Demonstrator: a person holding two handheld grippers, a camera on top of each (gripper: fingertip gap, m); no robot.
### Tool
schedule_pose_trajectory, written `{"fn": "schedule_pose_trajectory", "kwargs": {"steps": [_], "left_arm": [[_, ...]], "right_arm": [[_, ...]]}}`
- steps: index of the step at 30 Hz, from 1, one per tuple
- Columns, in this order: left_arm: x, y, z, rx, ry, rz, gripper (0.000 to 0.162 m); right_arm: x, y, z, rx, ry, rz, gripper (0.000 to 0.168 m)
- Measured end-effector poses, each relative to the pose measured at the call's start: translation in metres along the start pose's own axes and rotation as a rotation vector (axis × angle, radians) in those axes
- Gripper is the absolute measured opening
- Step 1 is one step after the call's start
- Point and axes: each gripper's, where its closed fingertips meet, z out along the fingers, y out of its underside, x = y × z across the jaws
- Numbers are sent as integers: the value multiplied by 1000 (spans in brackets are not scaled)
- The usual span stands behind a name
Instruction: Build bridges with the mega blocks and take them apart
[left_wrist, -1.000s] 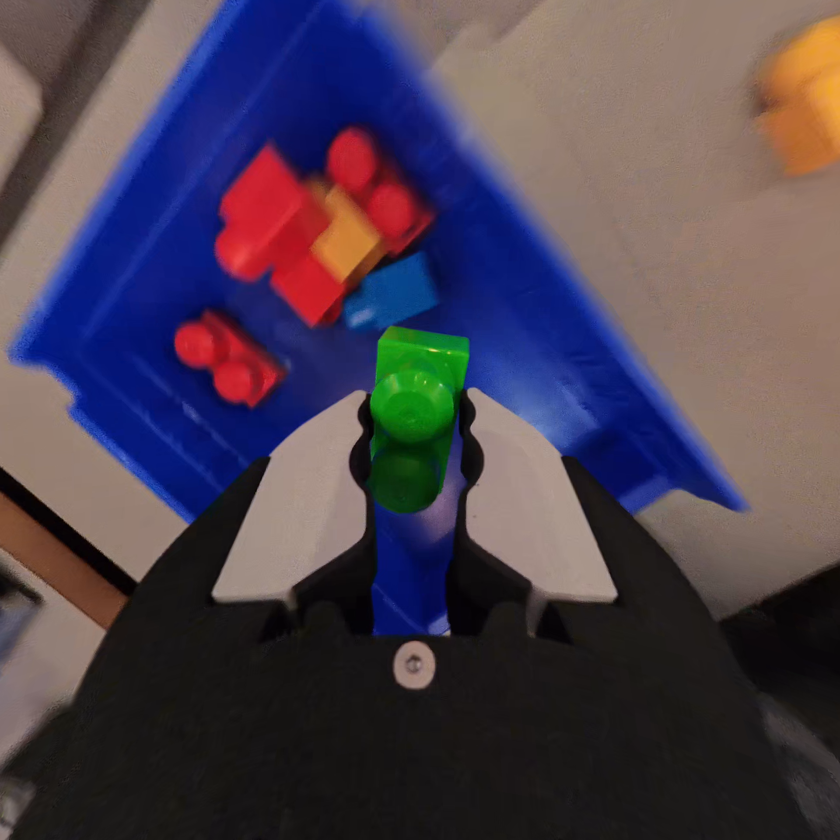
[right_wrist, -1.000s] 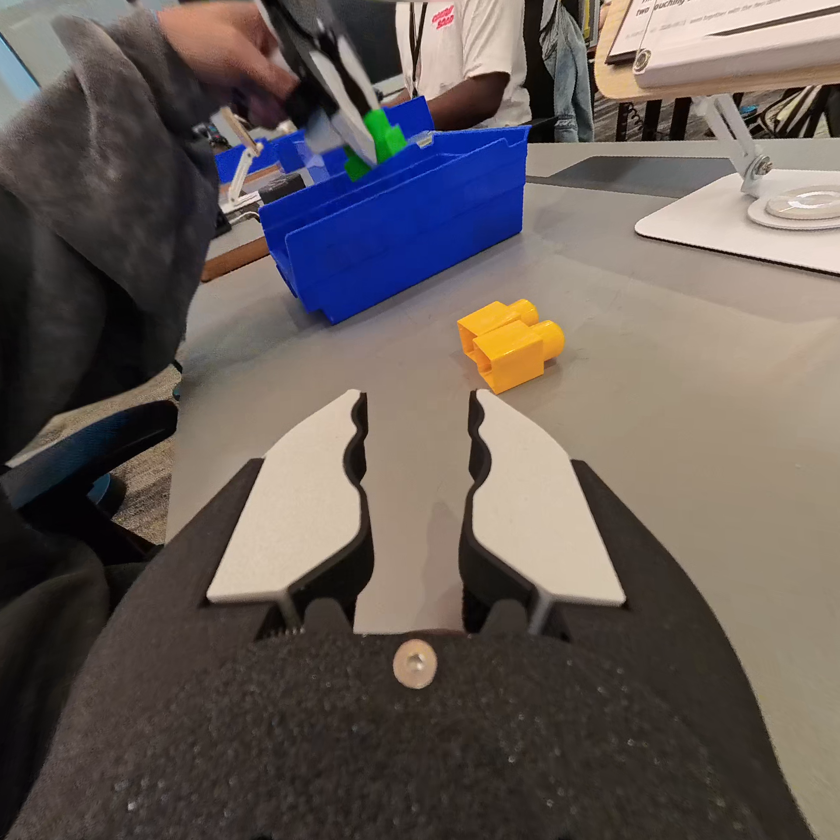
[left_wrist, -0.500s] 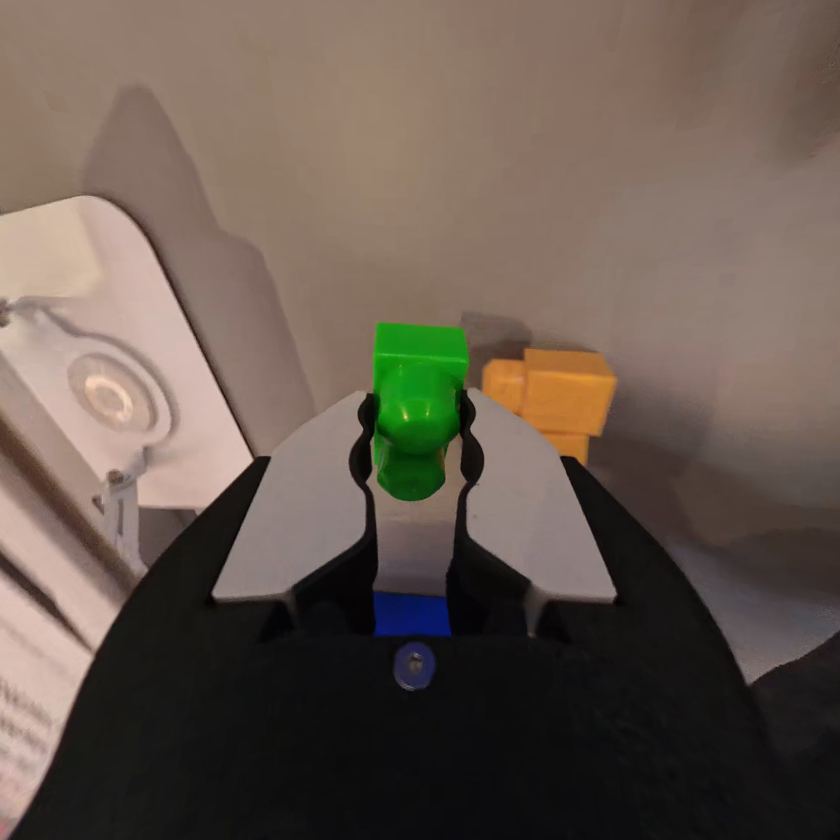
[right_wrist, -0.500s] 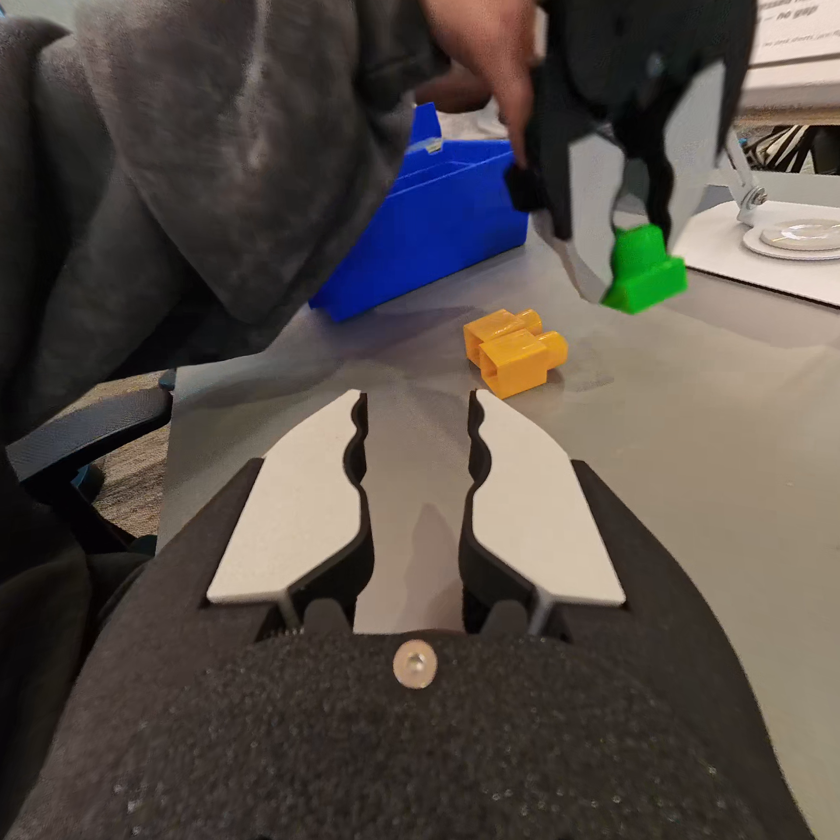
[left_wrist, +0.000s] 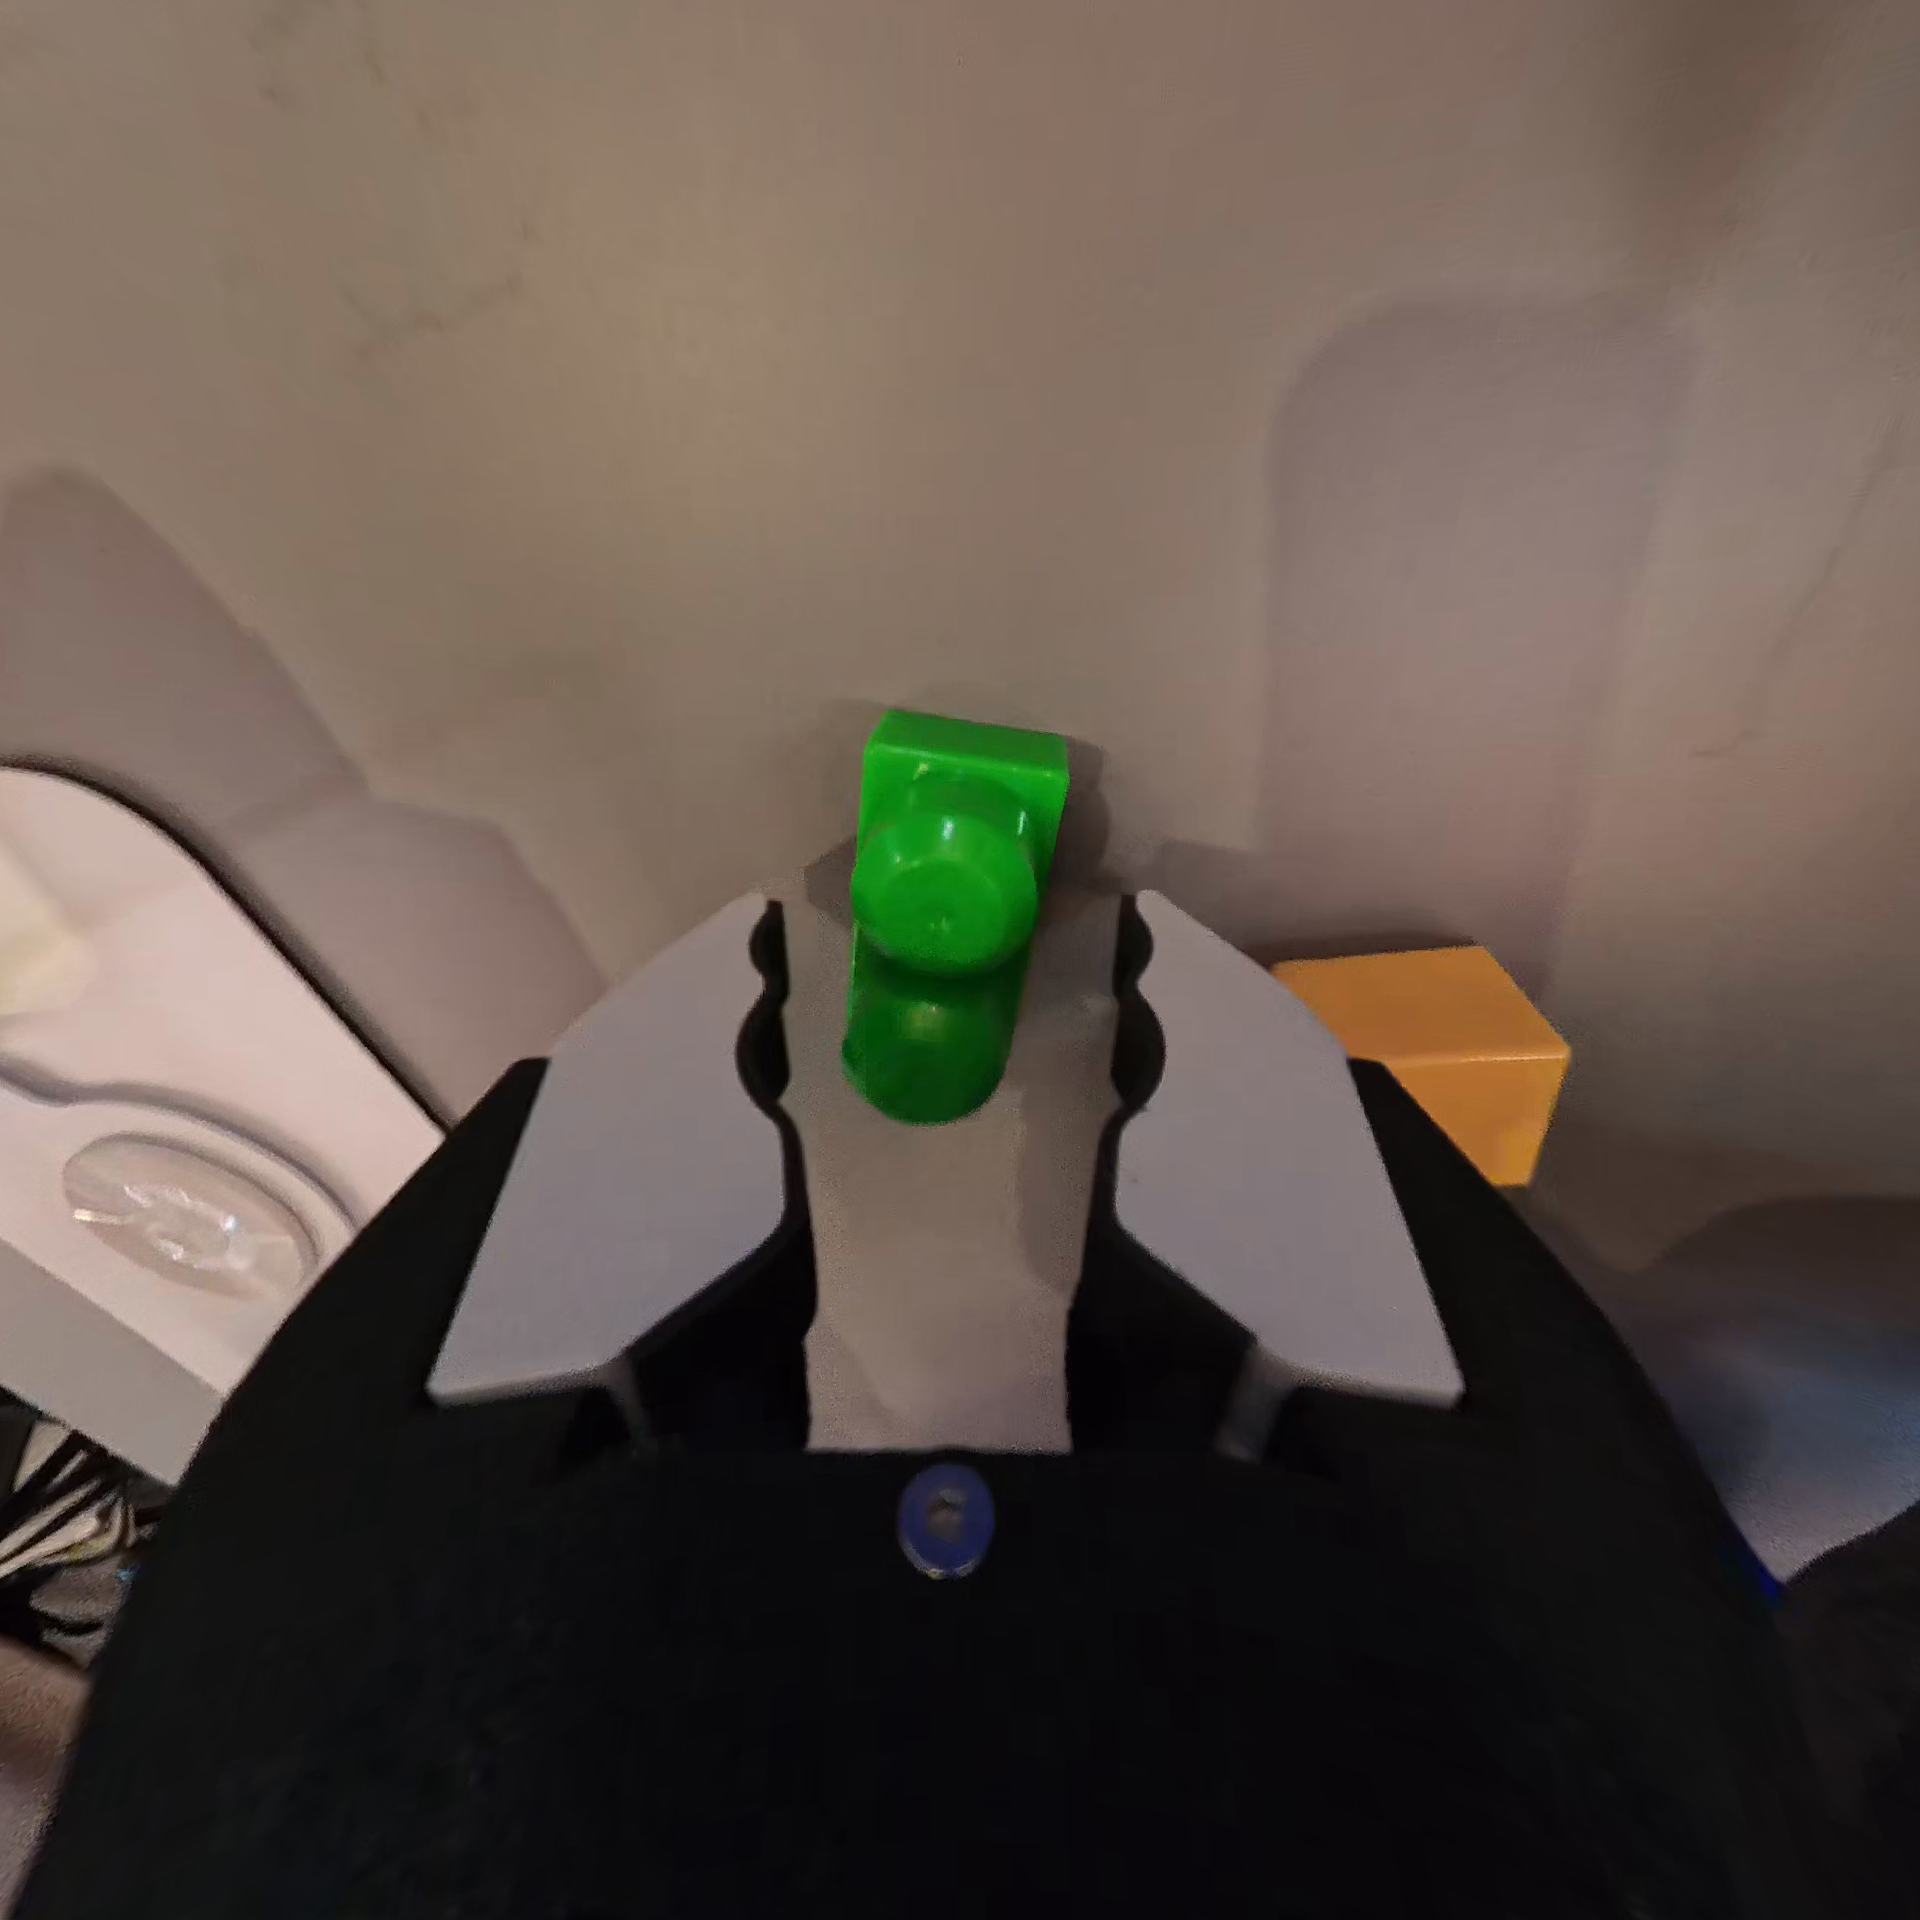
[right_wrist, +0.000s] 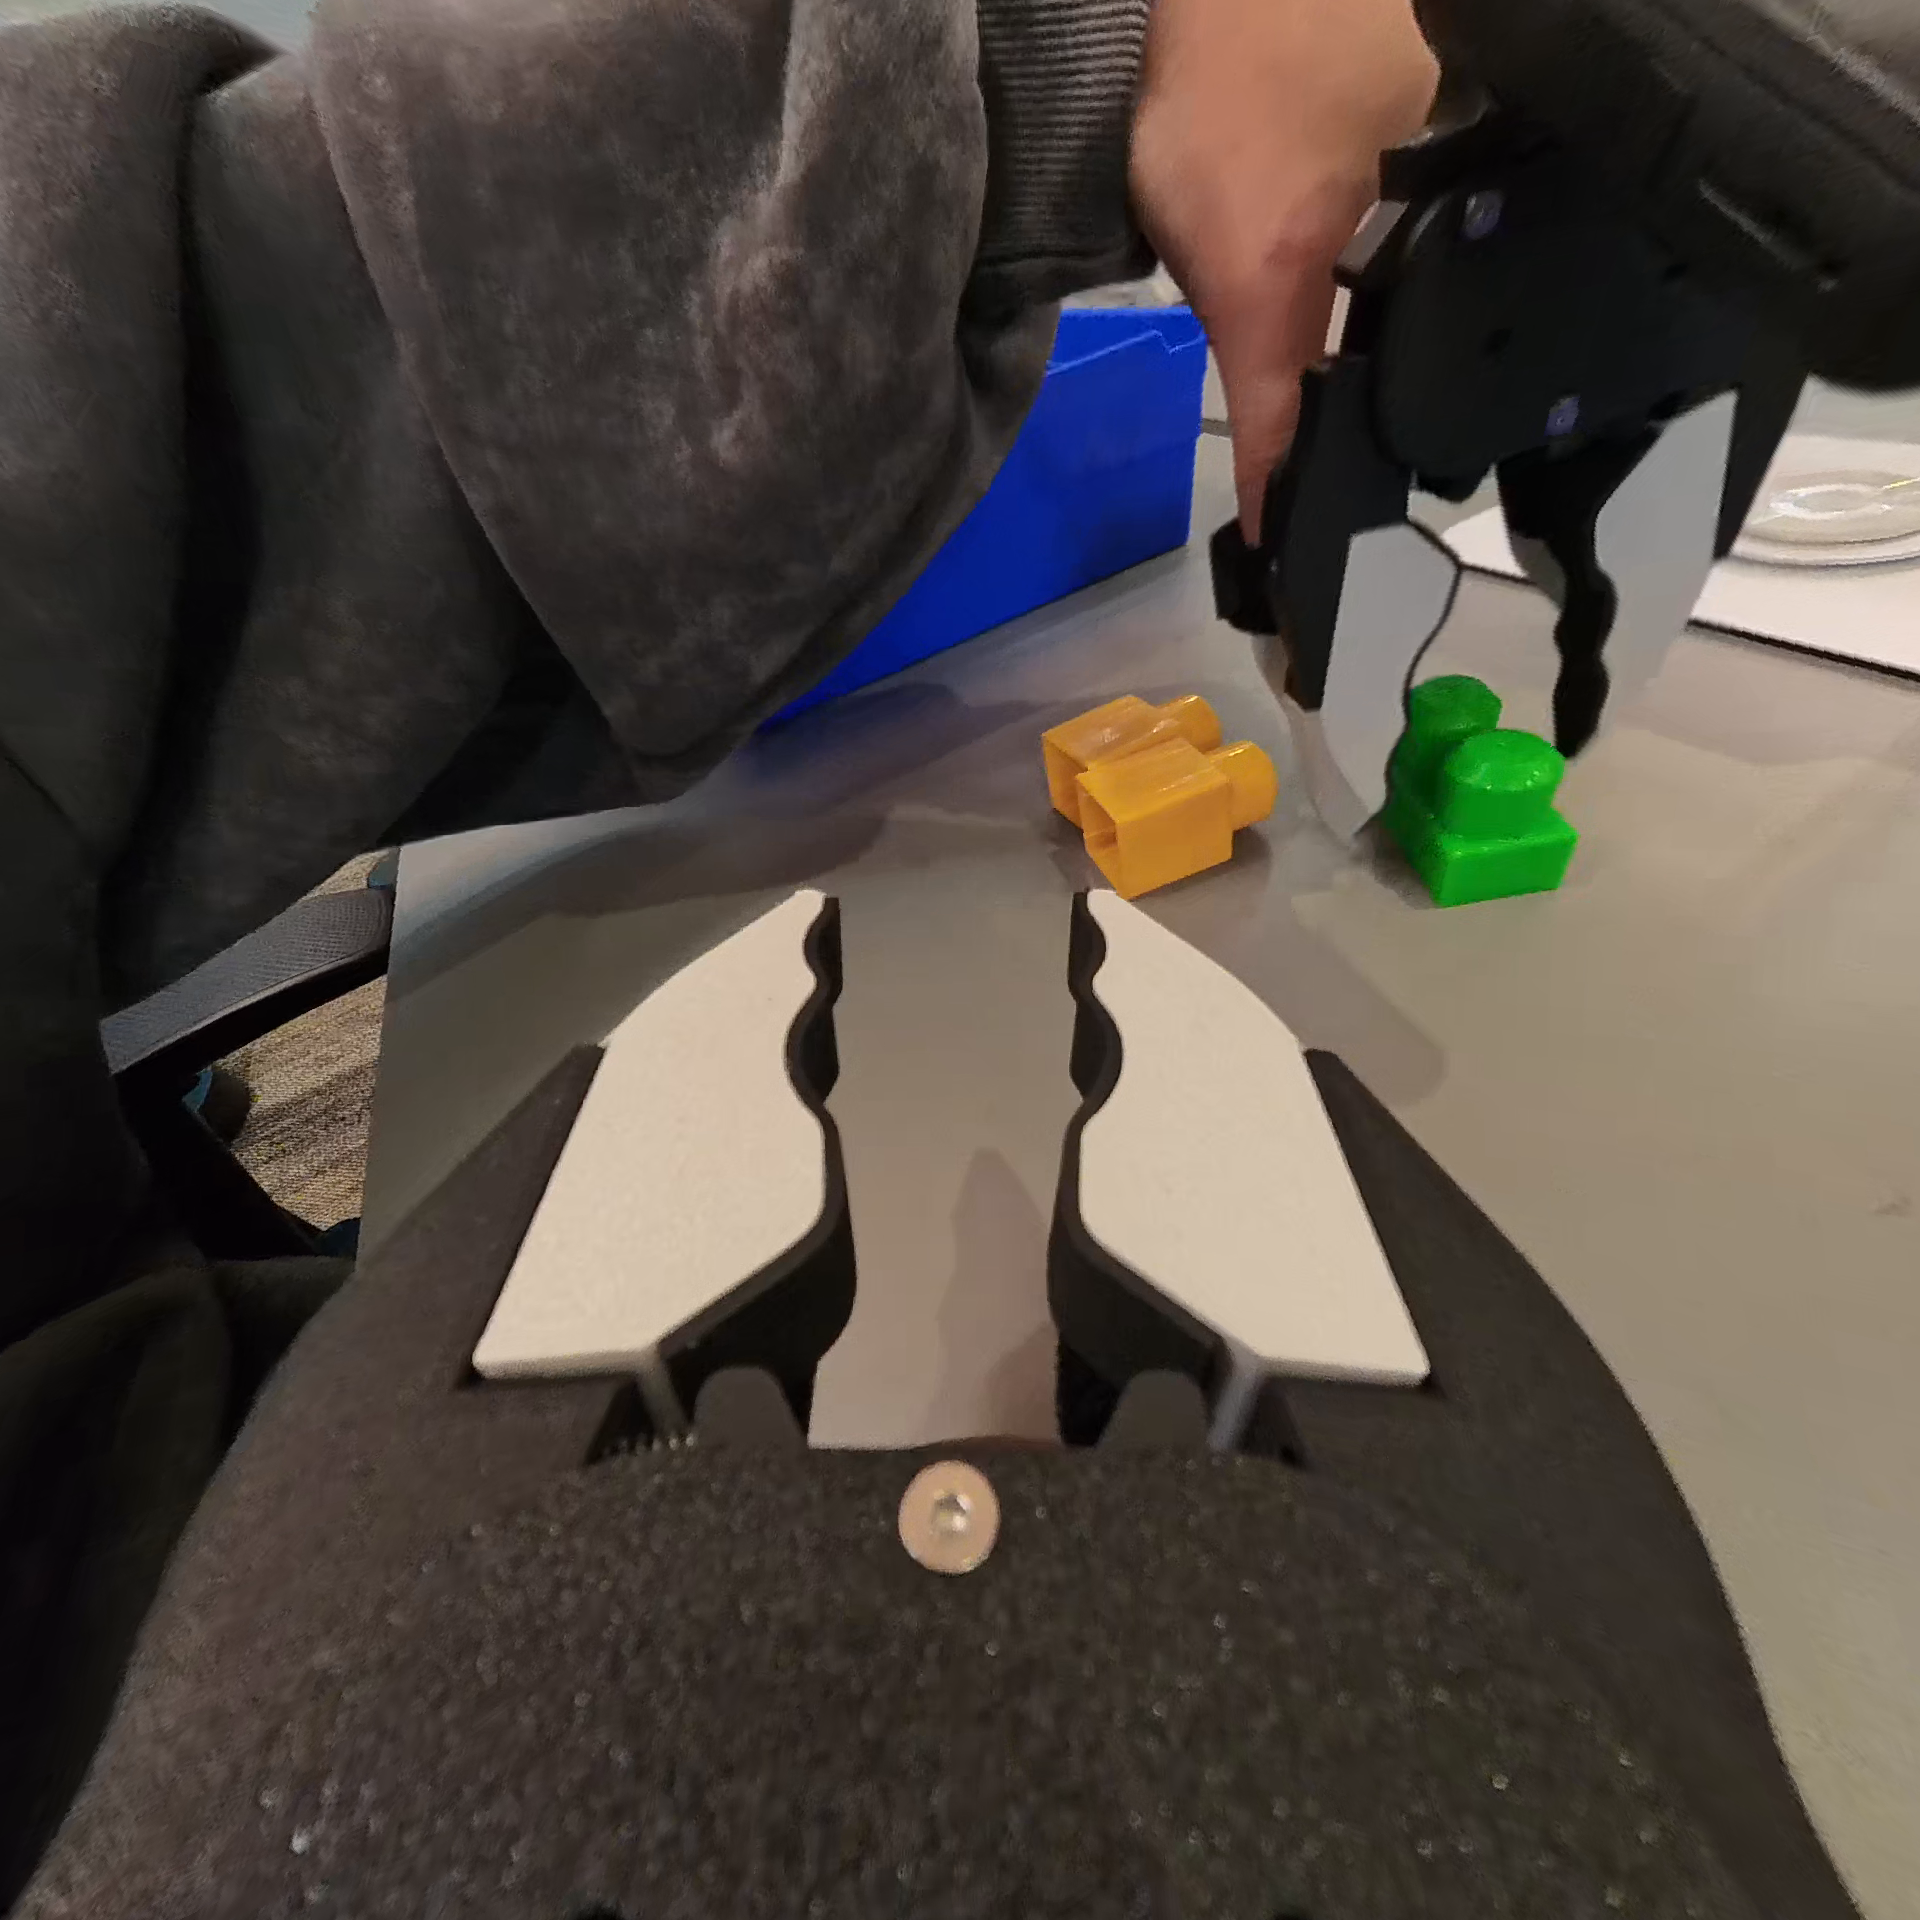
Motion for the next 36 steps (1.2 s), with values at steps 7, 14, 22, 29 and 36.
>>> {"fn": "schedule_pose_trajectory", "kwargs": {"steps": [7,14,22,29,36], "left_arm": [[-6,20,-85,239,-328,-424,72],[68,40,-96,656,-627,-1110,101],[106,29,-28,650,-682,-1468,107],[84,42,-10,586,-604,-1590,109],[71,38,-6,588,-566,-1613,105]], "right_arm": [[2,-1,-1,12,-5,25,42],[0,0,-1,6,-20,38,42],[0,-1,-1,13,-30,58,42],[-1,-1,-1,16,-39,63,42],[-1,-2,-1,16,-41,67,42]]}}
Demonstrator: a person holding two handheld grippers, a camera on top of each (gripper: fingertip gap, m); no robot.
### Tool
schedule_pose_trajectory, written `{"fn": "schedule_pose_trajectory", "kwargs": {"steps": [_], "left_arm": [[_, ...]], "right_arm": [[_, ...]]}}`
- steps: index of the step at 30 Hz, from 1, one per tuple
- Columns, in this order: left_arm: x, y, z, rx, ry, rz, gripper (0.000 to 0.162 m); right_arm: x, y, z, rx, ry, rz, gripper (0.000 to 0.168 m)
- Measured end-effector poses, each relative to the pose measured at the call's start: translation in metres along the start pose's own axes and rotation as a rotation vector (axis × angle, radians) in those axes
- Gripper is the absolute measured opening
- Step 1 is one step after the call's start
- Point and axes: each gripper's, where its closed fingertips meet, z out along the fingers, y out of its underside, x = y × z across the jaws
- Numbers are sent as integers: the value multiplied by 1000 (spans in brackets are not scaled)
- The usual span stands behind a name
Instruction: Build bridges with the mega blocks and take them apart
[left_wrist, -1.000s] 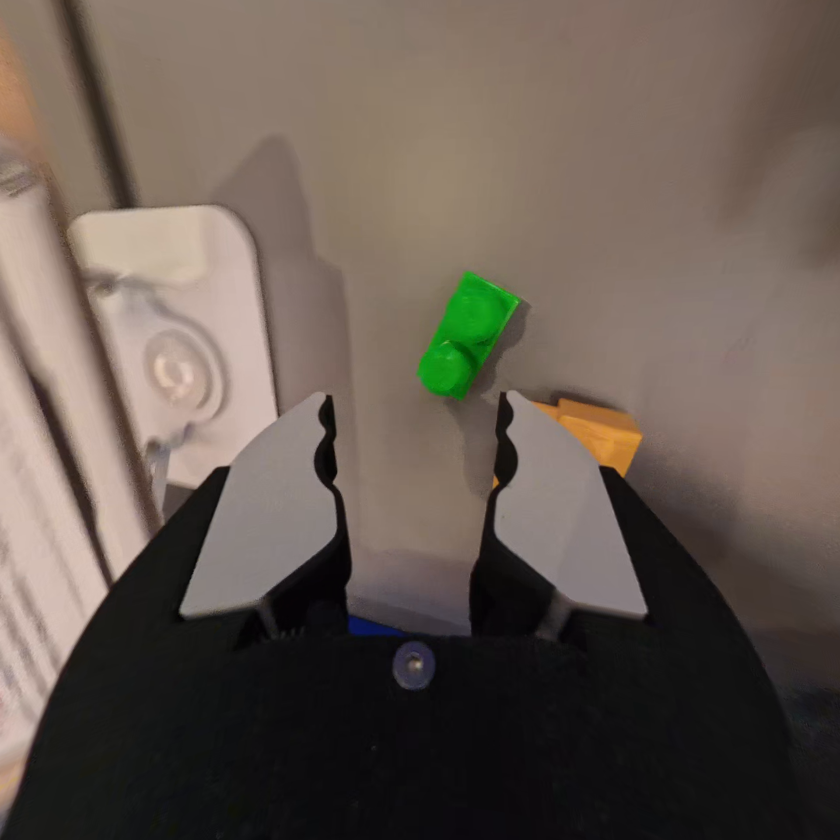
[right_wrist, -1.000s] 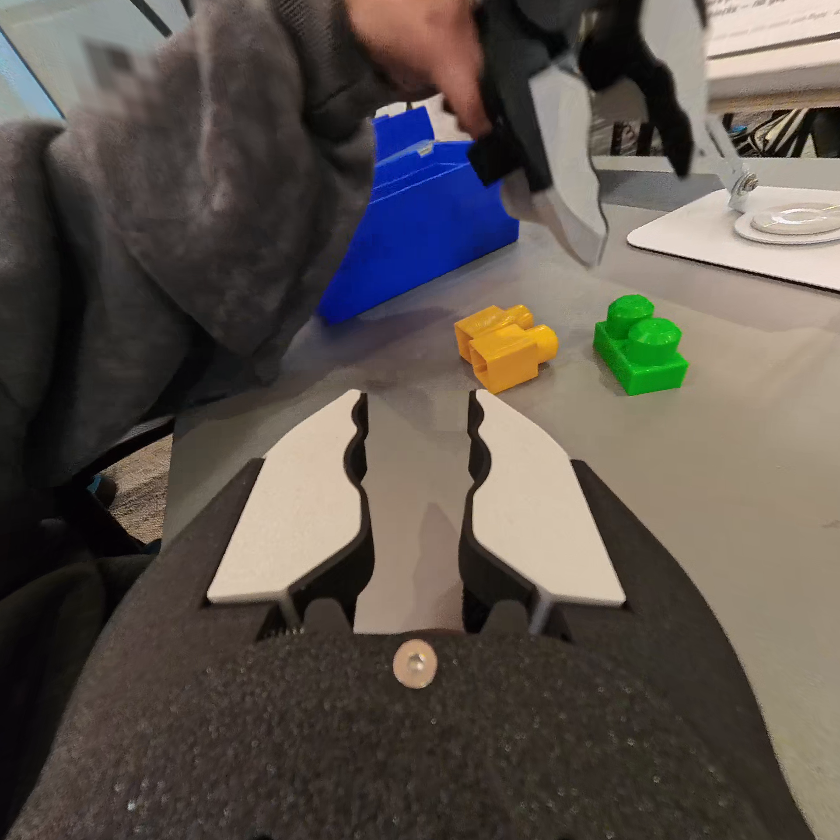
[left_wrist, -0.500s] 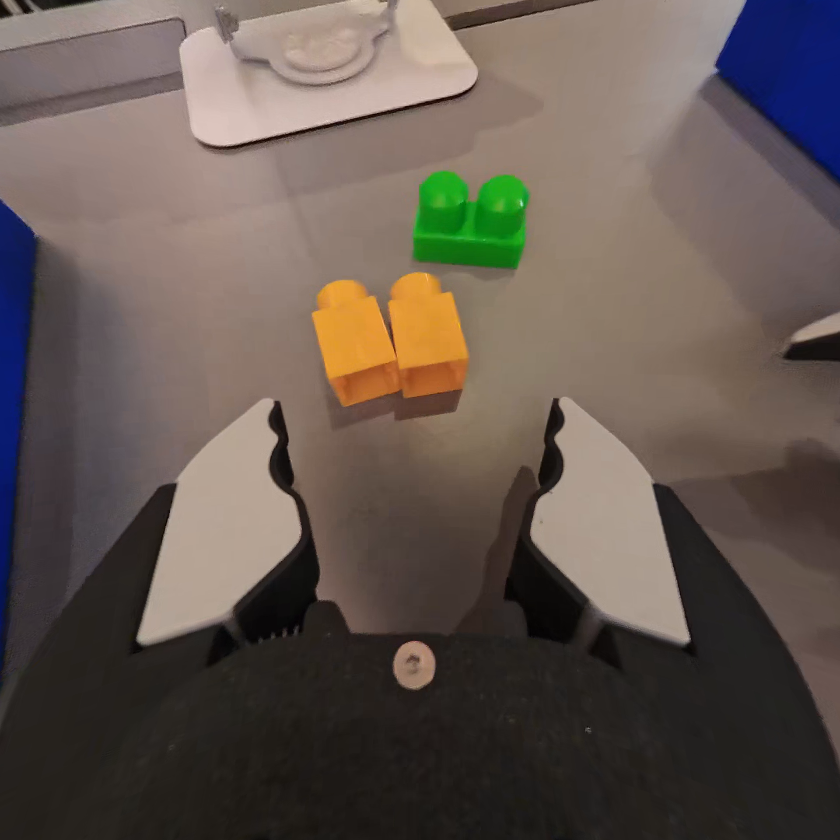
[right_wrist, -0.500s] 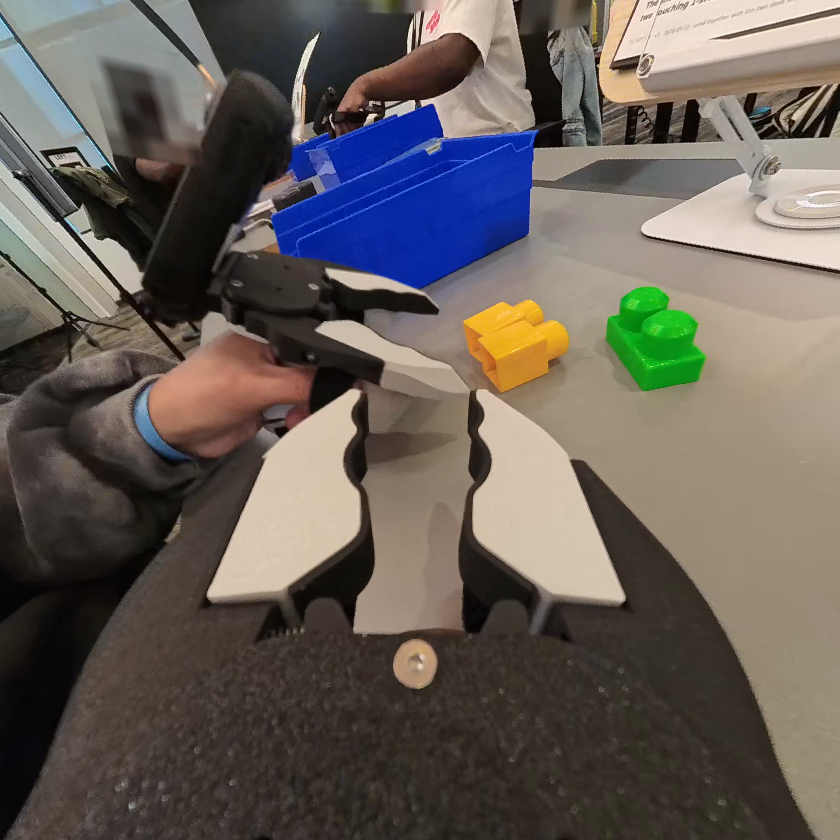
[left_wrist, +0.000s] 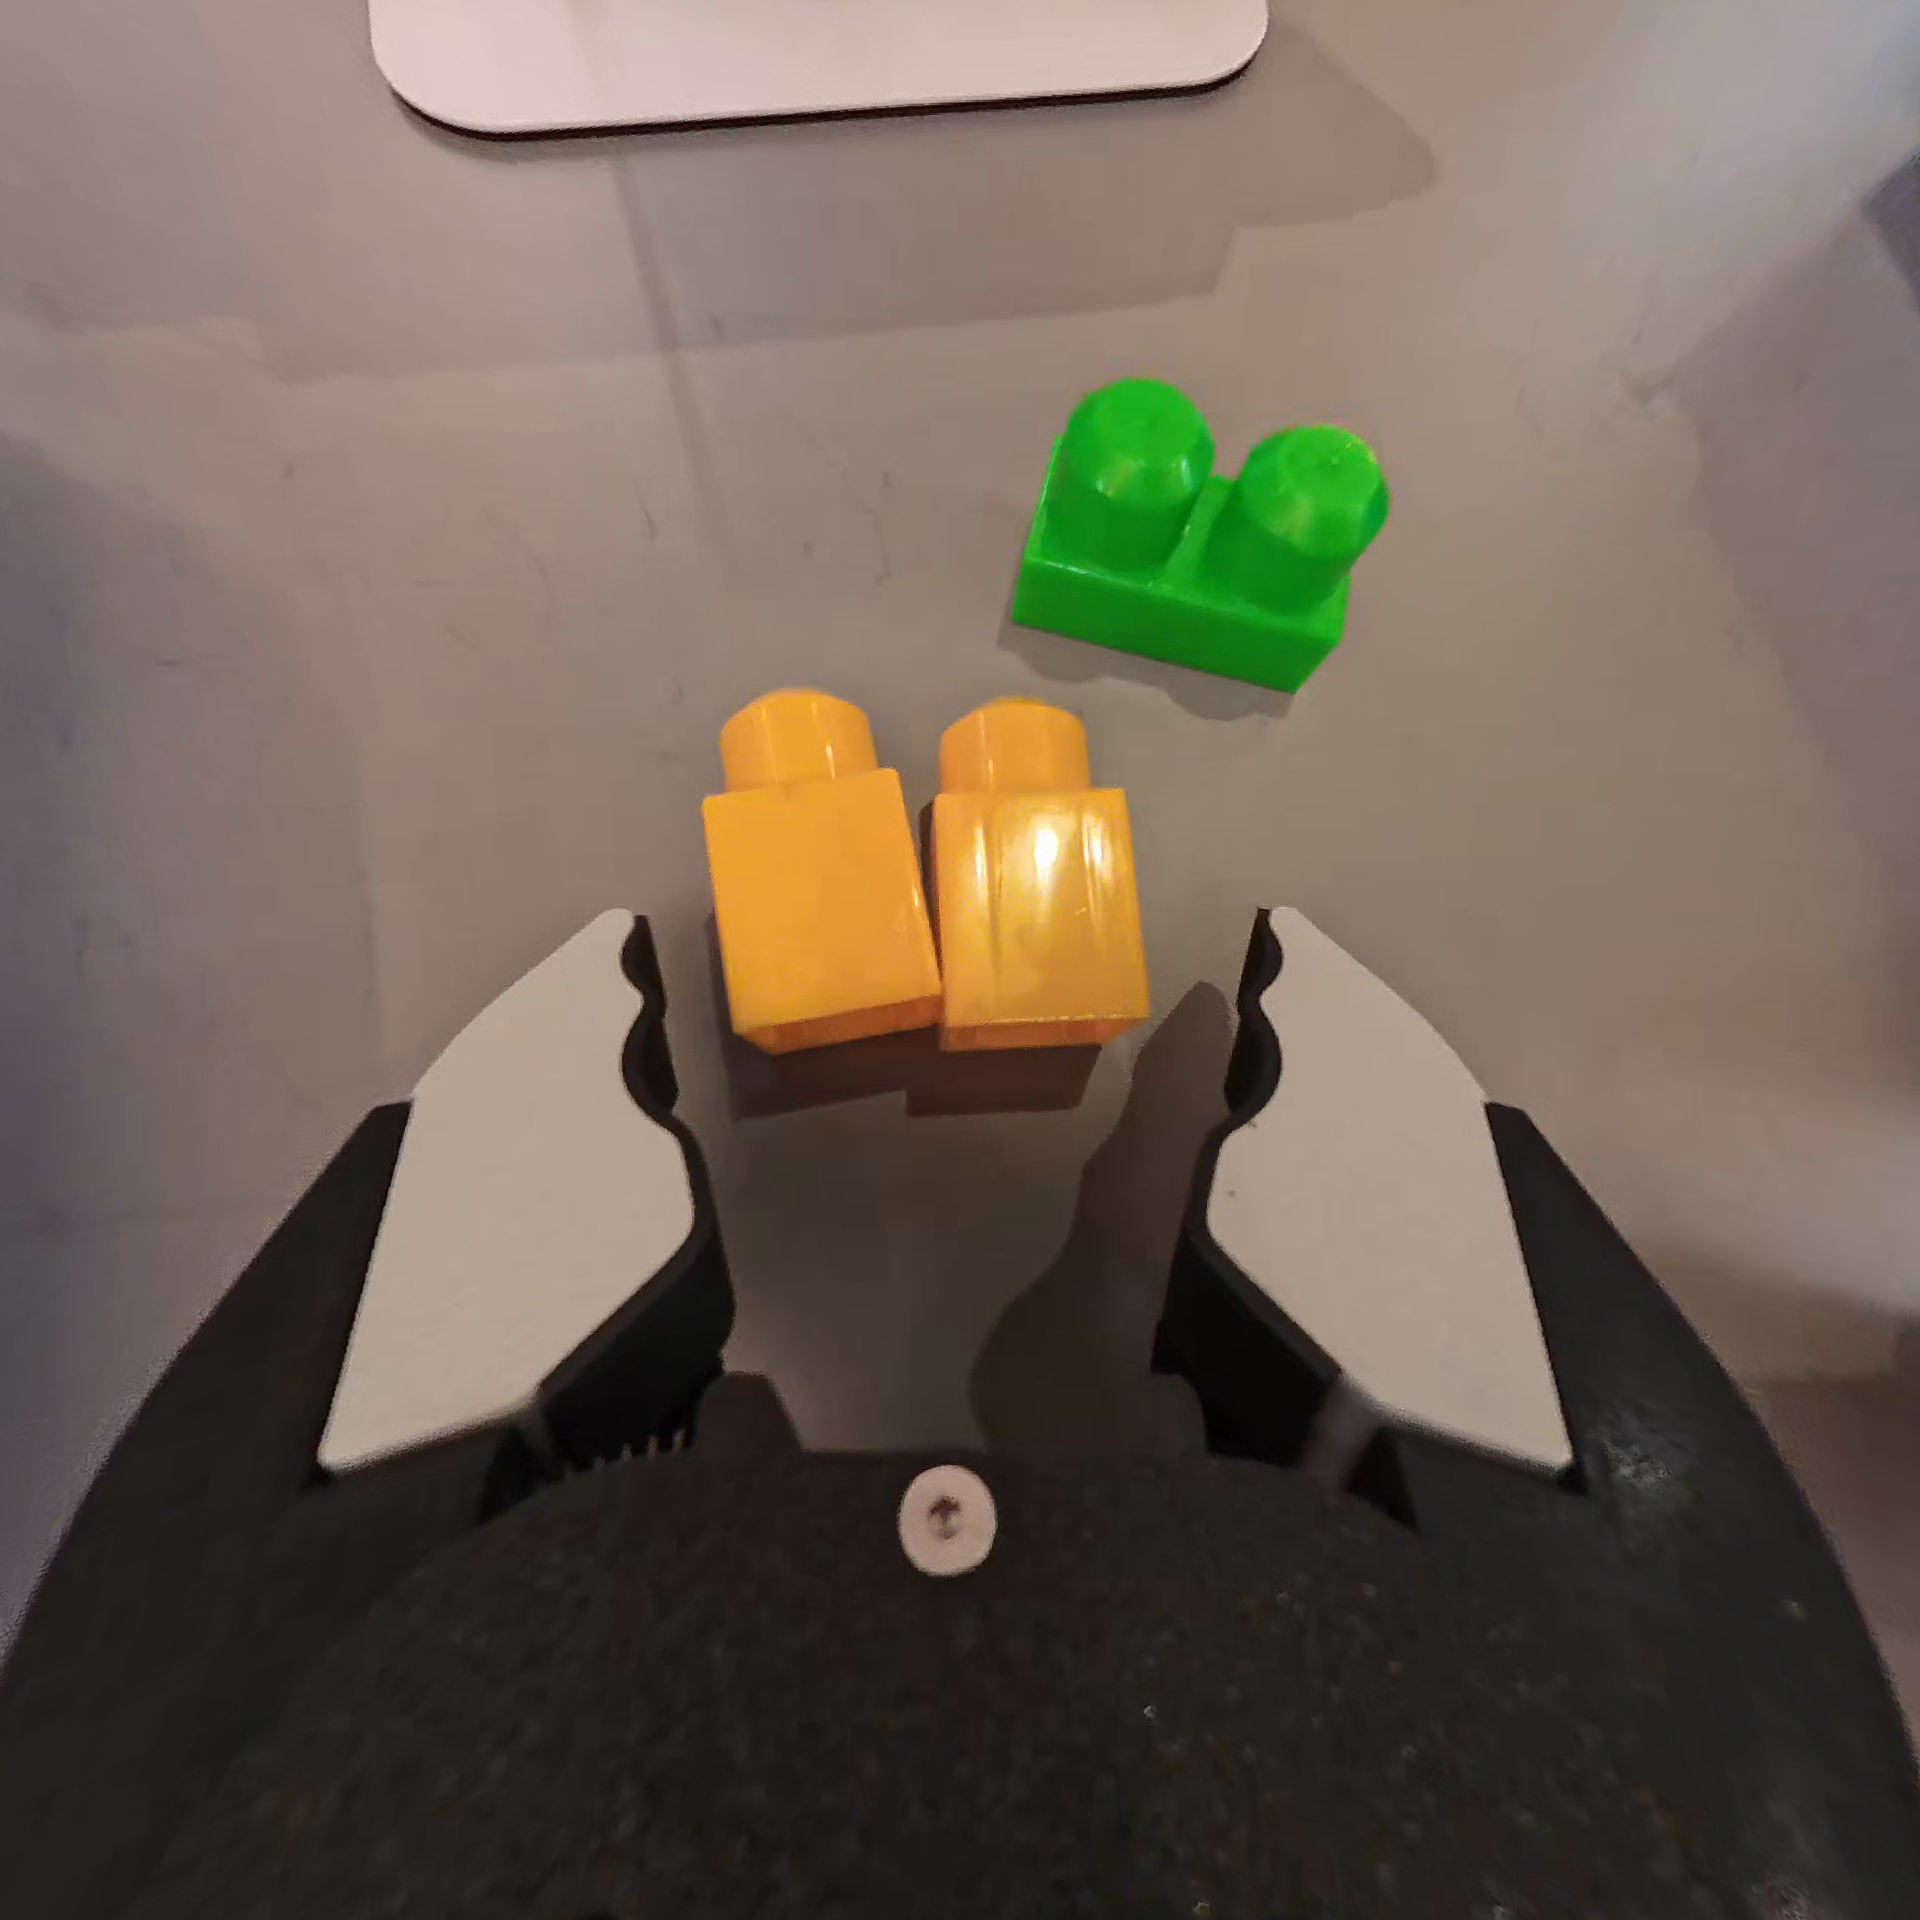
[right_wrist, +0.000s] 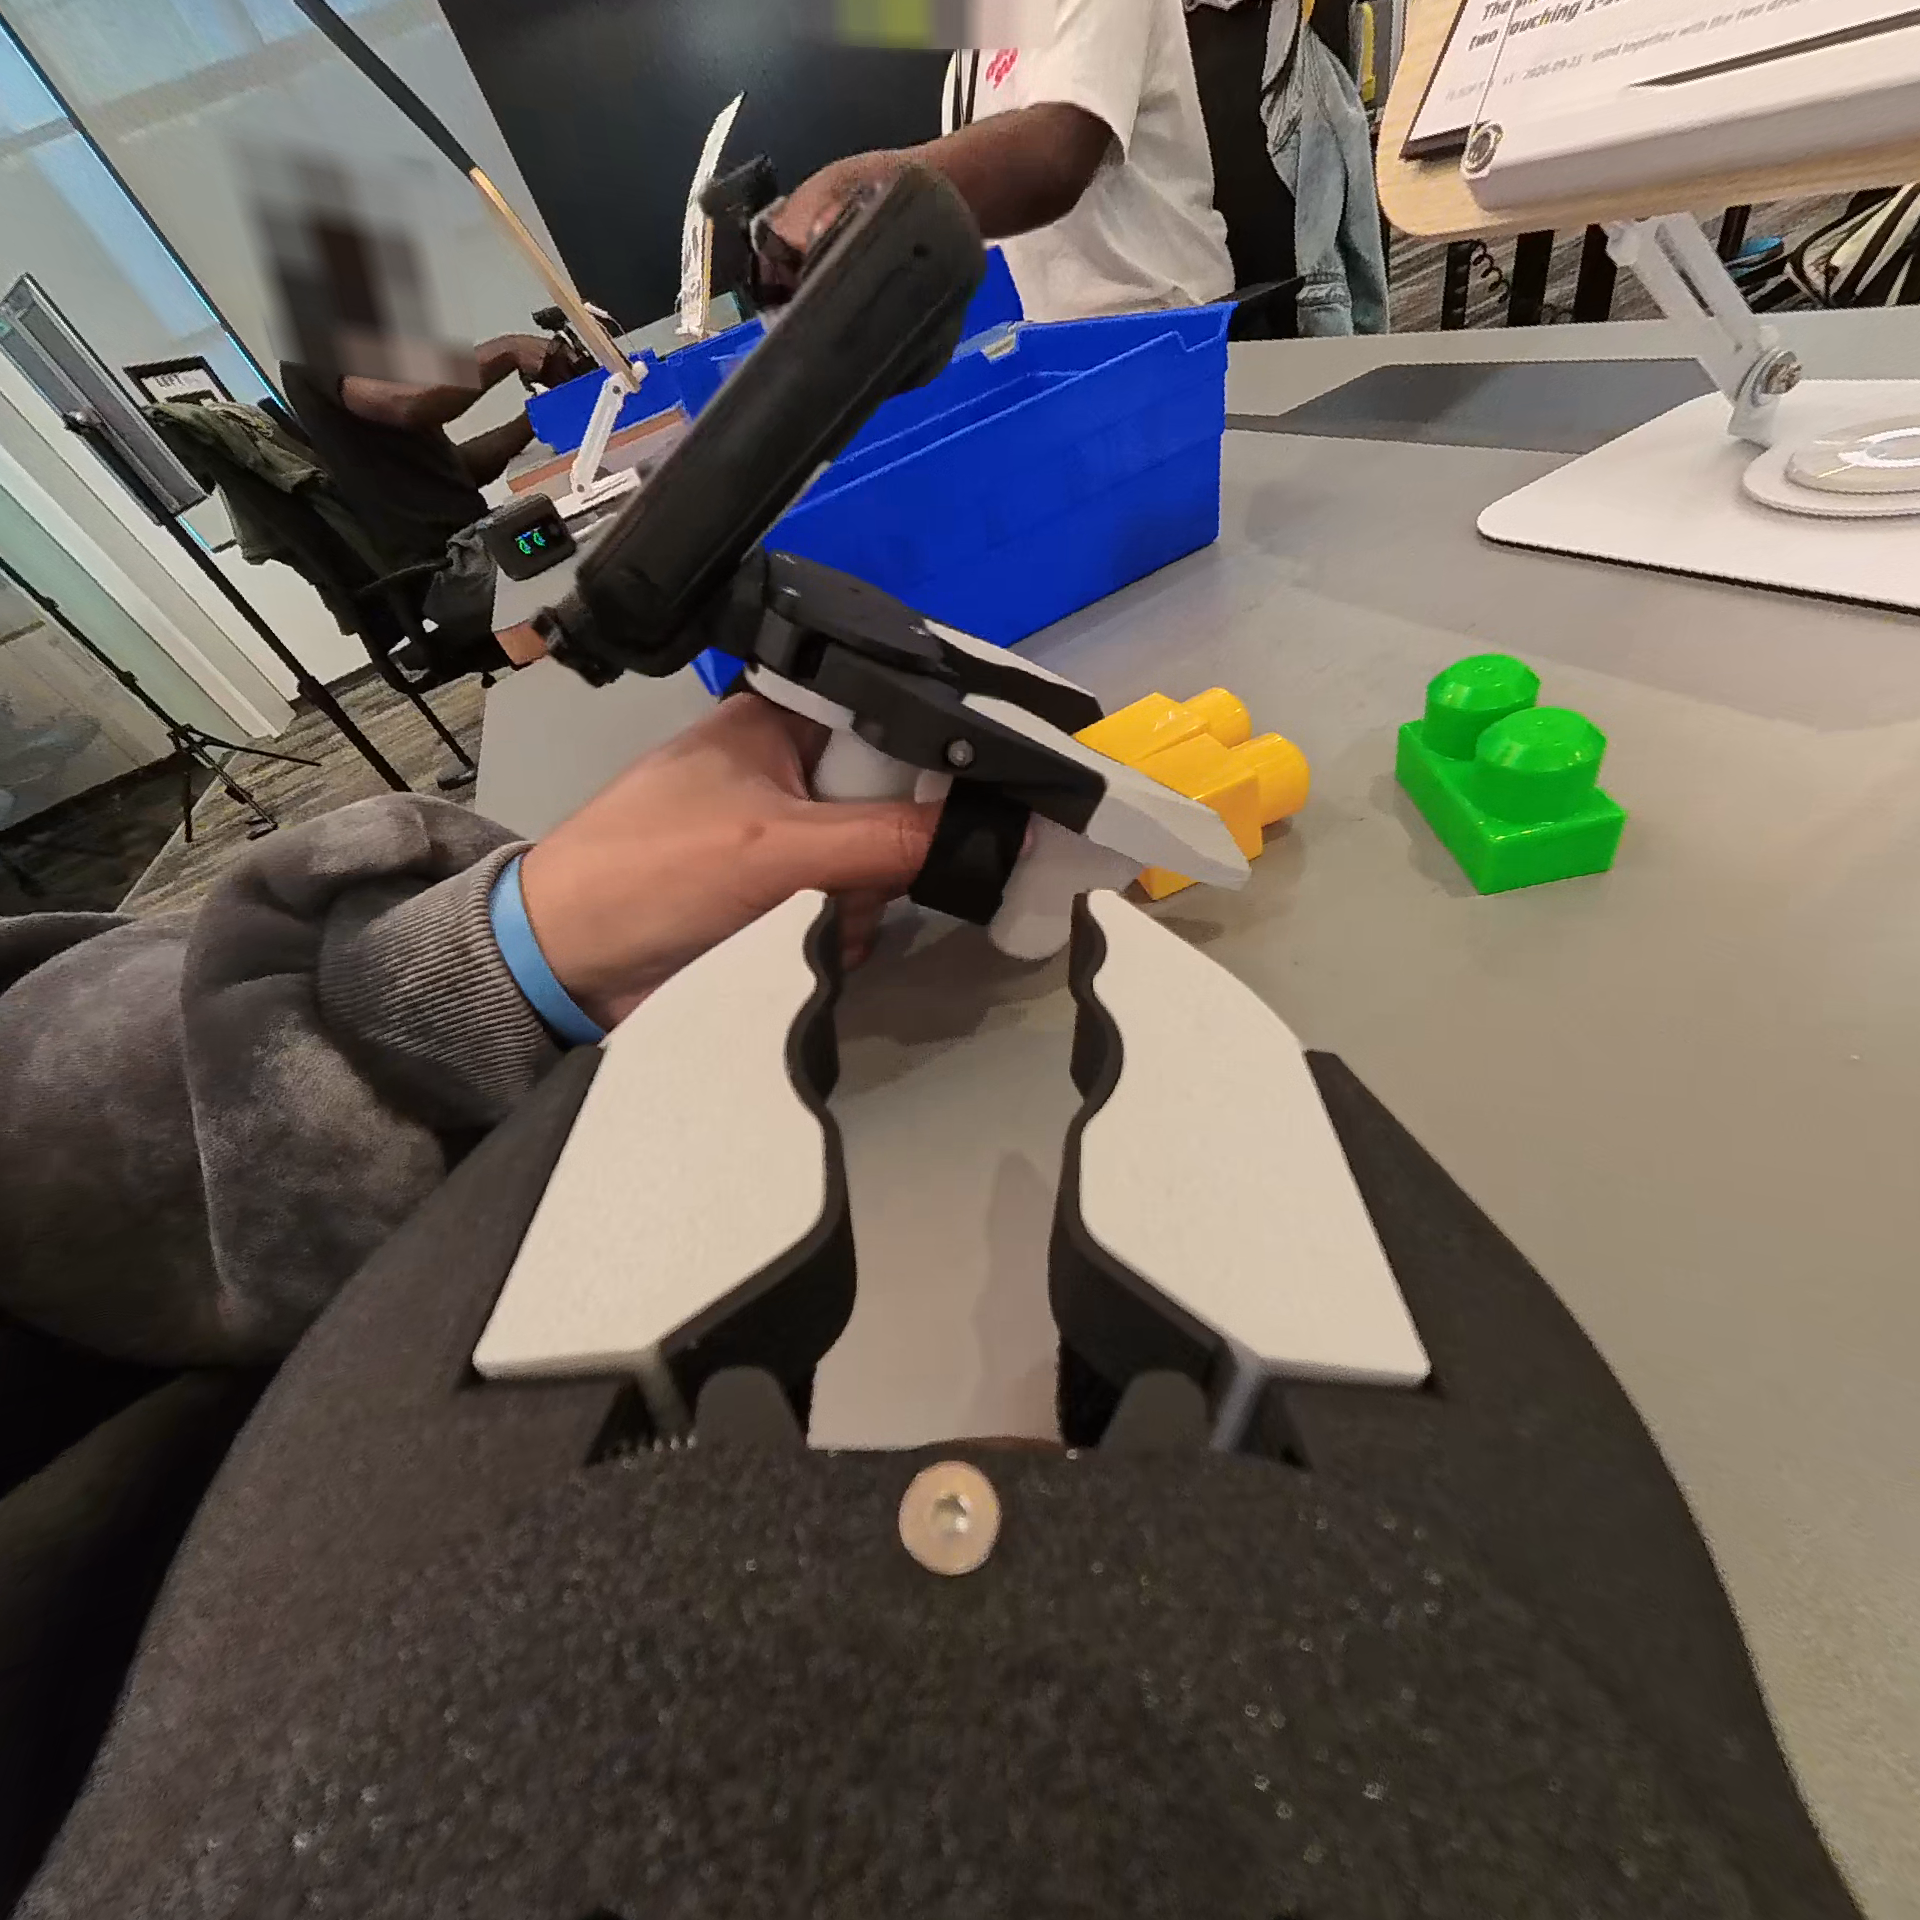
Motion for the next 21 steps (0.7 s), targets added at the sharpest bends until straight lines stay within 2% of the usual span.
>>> {"fn": "schedule_pose_trajectory", "kwargs": {"steps": [8,12,14,21], "left_arm": [[-6,-5,6,-28,-34,9,104],[-1,0,9,-60,-13,5,96],[0,2,11,-79,-6,6,86],[-6,3,9,-158,47,36,82]], "right_arm": [[-1,0,0,0,-6,3,42],[-1,0,0,-2,-7,1,42],[-1,0,0,-2,-8,4,42],[-2,1,-1,-5,-11,3,42]]}}
